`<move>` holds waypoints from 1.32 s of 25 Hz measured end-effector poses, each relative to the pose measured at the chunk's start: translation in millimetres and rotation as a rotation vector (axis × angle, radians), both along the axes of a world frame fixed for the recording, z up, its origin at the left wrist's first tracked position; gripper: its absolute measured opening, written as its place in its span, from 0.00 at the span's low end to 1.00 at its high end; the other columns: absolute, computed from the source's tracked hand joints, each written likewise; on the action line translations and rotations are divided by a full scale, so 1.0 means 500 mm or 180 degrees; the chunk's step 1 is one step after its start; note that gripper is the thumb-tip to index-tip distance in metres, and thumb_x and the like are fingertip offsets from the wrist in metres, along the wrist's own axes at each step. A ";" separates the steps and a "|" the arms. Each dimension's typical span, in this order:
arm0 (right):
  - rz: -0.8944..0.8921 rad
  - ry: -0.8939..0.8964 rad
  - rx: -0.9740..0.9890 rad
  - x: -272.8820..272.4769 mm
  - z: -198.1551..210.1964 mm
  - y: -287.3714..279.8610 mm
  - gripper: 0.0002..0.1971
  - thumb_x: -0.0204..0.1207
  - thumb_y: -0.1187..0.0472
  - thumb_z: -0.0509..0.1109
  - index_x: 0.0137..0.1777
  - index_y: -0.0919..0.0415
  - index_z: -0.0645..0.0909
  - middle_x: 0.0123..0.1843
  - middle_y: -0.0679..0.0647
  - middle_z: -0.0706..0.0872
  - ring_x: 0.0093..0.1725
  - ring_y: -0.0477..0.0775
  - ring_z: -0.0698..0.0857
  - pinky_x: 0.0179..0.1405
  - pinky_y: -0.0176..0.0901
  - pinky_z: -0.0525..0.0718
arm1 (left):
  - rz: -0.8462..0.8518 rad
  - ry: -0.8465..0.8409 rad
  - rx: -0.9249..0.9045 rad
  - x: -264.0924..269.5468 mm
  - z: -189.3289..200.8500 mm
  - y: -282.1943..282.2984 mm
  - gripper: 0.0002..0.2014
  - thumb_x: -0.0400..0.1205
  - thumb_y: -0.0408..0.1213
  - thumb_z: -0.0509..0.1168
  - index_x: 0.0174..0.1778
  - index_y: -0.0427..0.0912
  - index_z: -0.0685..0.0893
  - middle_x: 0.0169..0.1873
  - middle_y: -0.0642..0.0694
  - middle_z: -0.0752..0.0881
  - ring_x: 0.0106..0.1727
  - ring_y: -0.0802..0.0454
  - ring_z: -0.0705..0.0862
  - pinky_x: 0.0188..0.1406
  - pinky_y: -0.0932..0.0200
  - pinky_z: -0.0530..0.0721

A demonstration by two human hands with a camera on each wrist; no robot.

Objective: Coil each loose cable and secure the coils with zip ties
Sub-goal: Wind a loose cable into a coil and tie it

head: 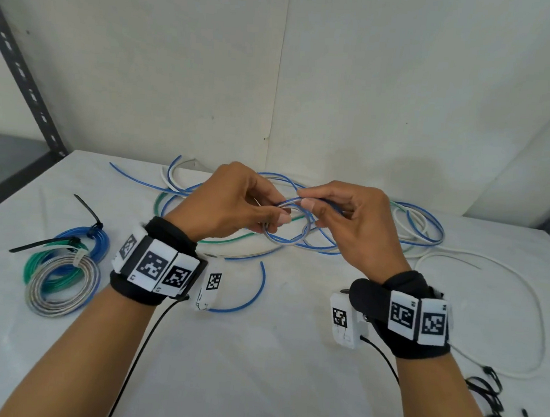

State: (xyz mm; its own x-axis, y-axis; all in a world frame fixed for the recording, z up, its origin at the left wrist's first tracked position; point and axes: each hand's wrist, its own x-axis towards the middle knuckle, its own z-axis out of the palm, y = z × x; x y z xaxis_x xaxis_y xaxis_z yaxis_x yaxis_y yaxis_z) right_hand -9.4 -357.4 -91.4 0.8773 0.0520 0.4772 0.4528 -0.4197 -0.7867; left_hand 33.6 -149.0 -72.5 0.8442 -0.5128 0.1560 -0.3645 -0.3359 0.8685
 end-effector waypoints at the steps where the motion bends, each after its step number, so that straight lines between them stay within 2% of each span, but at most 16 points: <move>1: -0.0056 -0.0042 0.0069 0.000 0.001 0.001 0.05 0.79 0.63 0.76 0.51 0.54 0.92 0.45 0.45 0.93 0.47 0.46 0.92 0.47 0.50 0.92 | 0.0031 -0.0002 -0.0050 0.000 0.000 0.000 0.05 0.77 0.35 0.78 0.46 0.38 0.94 0.34 0.39 0.93 0.42 0.36 0.92 0.49 0.40 0.92; 4: -0.0249 -0.0137 0.0549 -0.004 0.011 0.002 0.04 0.79 0.63 0.77 0.49 0.55 0.91 0.44 0.51 0.94 0.46 0.54 0.93 0.45 0.55 0.93 | 0.0234 0.0082 -0.0363 0.006 0.005 0.004 0.06 0.76 0.33 0.79 0.46 0.36 0.93 0.35 0.38 0.93 0.39 0.43 0.93 0.49 0.42 0.92; 6: -0.0254 -0.0135 0.0851 -0.009 0.017 0.005 0.03 0.79 0.64 0.76 0.50 0.58 0.90 0.44 0.55 0.94 0.47 0.57 0.93 0.41 0.51 0.92 | 0.0334 0.0095 -0.0616 0.007 0.008 0.009 0.07 0.76 0.32 0.78 0.47 0.34 0.92 0.35 0.35 0.92 0.37 0.47 0.92 0.47 0.47 0.93; 10: 0.0025 0.0138 0.1273 -0.015 0.009 0.041 0.03 0.82 0.66 0.73 0.53 0.61 0.87 0.45 0.58 0.94 0.46 0.56 0.94 0.39 0.45 0.90 | 0.0500 0.0123 -0.1283 0.009 0.009 0.009 0.09 0.80 0.32 0.74 0.51 0.30 0.91 0.37 0.36 0.92 0.38 0.47 0.91 0.41 0.55 0.92; 13: -0.0008 0.0071 0.1674 -0.016 0.001 0.069 0.05 0.82 0.66 0.72 0.55 0.62 0.86 0.47 0.60 0.94 0.48 0.59 0.94 0.38 0.44 0.90 | 0.0629 0.0245 -0.1678 0.008 0.005 -0.005 0.09 0.82 0.33 0.73 0.51 0.30 0.91 0.36 0.39 0.91 0.39 0.46 0.91 0.44 0.53 0.92; 16: -0.0172 -0.0124 0.1793 -0.014 -0.004 0.077 0.06 0.81 0.66 0.73 0.56 0.60 0.87 0.46 0.59 0.94 0.48 0.56 0.94 0.37 0.43 0.89 | 0.0650 0.0485 -0.1923 0.004 -0.005 -0.026 0.10 0.82 0.34 0.72 0.53 0.30 0.90 0.37 0.40 0.92 0.40 0.47 0.92 0.45 0.53 0.92; 19: -0.0263 -0.0182 0.1609 -0.001 -0.010 0.060 0.07 0.82 0.68 0.72 0.57 0.61 0.87 0.43 0.57 0.94 0.43 0.52 0.93 0.35 0.41 0.87 | 0.0418 0.0642 -0.1758 0.005 -0.010 -0.027 0.11 0.81 0.36 0.73 0.54 0.32 0.90 0.40 0.39 0.93 0.43 0.47 0.92 0.46 0.55 0.92; 22: -0.0081 -0.0104 0.0791 0.006 -0.012 0.028 0.08 0.82 0.68 0.72 0.55 0.58 0.89 0.44 0.51 0.93 0.41 0.53 0.92 0.39 0.45 0.88 | 0.0138 0.0418 -0.1179 0.005 -0.008 -0.017 0.13 0.78 0.34 0.75 0.57 0.33 0.90 0.44 0.34 0.93 0.45 0.43 0.93 0.48 0.53 0.92; 25: 0.0129 -0.0024 0.0026 0.003 -0.007 0.006 0.08 0.81 0.68 0.73 0.54 0.59 0.91 0.46 0.48 0.93 0.45 0.52 0.91 0.41 0.41 0.88 | 0.0104 0.0119 -0.0418 0.009 -0.010 -0.004 0.08 0.75 0.35 0.79 0.49 0.39 0.94 0.40 0.38 0.93 0.45 0.40 0.93 0.50 0.47 0.93; 27: 0.0211 -0.0014 -0.0199 0.002 -0.002 0.000 0.08 0.81 0.67 0.73 0.54 0.58 0.91 0.47 0.49 0.93 0.46 0.53 0.91 0.43 0.46 0.89 | 0.0105 0.0030 -0.0154 0.009 -0.010 -0.003 0.08 0.73 0.38 0.81 0.46 0.43 0.95 0.37 0.42 0.94 0.45 0.38 0.93 0.52 0.42 0.92; 29: 0.0224 0.0006 -0.0225 0.000 0.003 -0.005 0.07 0.81 0.65 0.74 0.54 0.55 0.92 0.47 0.48 0.93 0.46 0.54 0.91 0.43 0.49 0.89 | 0.0162 0.0002 -0.0237 0.006 -0.009 -0.008 0.07 0.73 0.37 0.82 0.45 0.42 0.95 0.36 0.43 0.93 0.42 0.40 0.93 0.50 0.44 0.93; 31: 0.0079 0.0049 -0.0001 -0.003 0.011 -0.017 0.07 0.79 0.65 0.76 0.53 0.54 0.91 0.42 0.45 0.92 0.39 0.50 0.90 0.37 0.43 0.87 | 0.0326 -0.0037 -0.0458 0.005 -0.003 -0.008 0.06 0.73 0.34 0.82 0.44 0.40 0.94 0.34 0.41 0.93 0.37 0.46 0.93 0.45 0.47 0.93; 33: -0.0165 -0.0024 0.0302 -0.006 0.023 -0.036 0.07 0.77 0.66 0.78 0.50 0.54 0.91 0.36 0.47 0.92 0.31 0.46 0.86 0.33 0.36 0.83 | 0.0482 -0.0009 -0.0765 0.009 0.003 0.003 0.08 0.73 0.33 0.81 0.45 0.36 0.93 0.36 0.37 0.93 0.36 0.48 0.92 0.43 0.50 0.93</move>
